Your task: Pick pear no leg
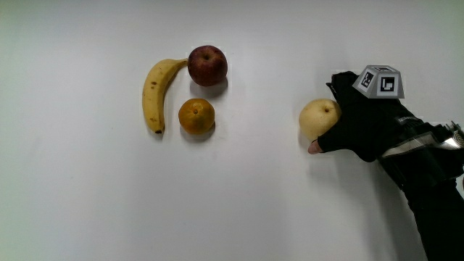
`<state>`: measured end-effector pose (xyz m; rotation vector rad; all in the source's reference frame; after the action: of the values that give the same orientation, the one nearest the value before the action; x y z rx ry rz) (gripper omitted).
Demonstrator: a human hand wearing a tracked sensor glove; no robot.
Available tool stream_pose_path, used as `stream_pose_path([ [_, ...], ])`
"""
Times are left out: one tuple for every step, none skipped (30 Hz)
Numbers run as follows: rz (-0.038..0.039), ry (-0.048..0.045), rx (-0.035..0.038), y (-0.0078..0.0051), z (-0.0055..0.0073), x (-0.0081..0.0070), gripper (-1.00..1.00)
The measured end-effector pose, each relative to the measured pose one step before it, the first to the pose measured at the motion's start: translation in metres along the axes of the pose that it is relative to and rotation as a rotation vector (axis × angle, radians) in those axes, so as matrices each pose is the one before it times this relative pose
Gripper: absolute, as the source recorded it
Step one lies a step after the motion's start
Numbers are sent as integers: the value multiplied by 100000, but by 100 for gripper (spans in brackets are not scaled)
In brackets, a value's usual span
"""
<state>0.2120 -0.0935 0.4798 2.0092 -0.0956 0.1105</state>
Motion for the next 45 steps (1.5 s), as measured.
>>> stream_pose_path([
  [32, 995, -747, 131, -127, 140, 0],
  [34, -555, 311, -62, -22, 6, 0],
  [-394, 27, 159, 174, -82, 144, 0],
  [889, 286, 437, -108, 29, -84, 0],
  [157, -97, 250, 43, -20, -25, 0],
  [1024, 1012, -447, -71, -3, -110, 0],
  [-592, -946, 762, 138, -48, 13, 0],
  [538, 583, 32, 0, -20, -85, 0],
  [-98, -764, 1079, 36, -10, -68, 0],
  [562, 402, -1003, 14, -41, -91, 0],
  [656, 237, -262, -56, -8, -94, 0],
  [-103, 137, -67, 193, -63, 99, 0],
  [600, -42, 311, -88, 59, -94, 0],
  [-1132, -121, 524, 75, 13, 45, 0],
  [132, 19, 588, 71, 1, 41, 6],
  [814, -17, 555, -52, 44, -44, 11],
  [50, -295, 770, 81, -11, 57, 17],
  [859, 804, 393, -147, 37, -98, 22],
  [-714, -271, 328, 178, -90, 131, 28],
  [2302, 580, 622, -303, 99, -269, 33],
  [-1513, 38, 536, 202, -77, 148, 39],
  [-477, -240, -333, 145, -62, 88, 44],
  [-308, 451, 451, -30, 19, 7, 50],
  [-72, 460, -121, 135, -46, 98, 56],
  [1262, 147, 824, -94, 40, -97, 61],
  [722, -1065, 2938, -125, 65, -108, 67],
  [708, 53, -329, -58, 4, -84, 72],
  [540, 86, 343, 93, -24, 58, 78],
  [-448, -85, 1164, -79, 73, -28, 83],
  [-132, -274, 359, 12, -17, 39, 89],
  [318, -289, 978, -86, 6, -34, 94],
  [438, -1247, 1363, -104, 35, -92, 100],
  [22, -366, 779, -64, 39, -41, 100],
  [-510, -351, 589, 44, -27, 56, 100],
  [50, -1287, 369, -190, 98, -150, 100],
  [631, 243, 480, -48, 99, 30, 100],
  [780, 1005, 488, -181, 230, 6, 100],
  [-285, 632, 895, 46, 182, 168, 100],
  [-82, -1481, 2055, -156, 331, -11, 100],
  [1178, 2034, 422, -351, 484, -160, 100],
  [-3514, -877, -521, 525, 55, 464, 100],
  [1539, -989, 2787, -493, 613, -426, 100],
  [-205, -1256, 2186, -26, 375, 14, 100],
  [767, 1581, 366, -259, 530, -238, 100],
  [777, 1512, -1136, -62, 412, -213, 100],
])
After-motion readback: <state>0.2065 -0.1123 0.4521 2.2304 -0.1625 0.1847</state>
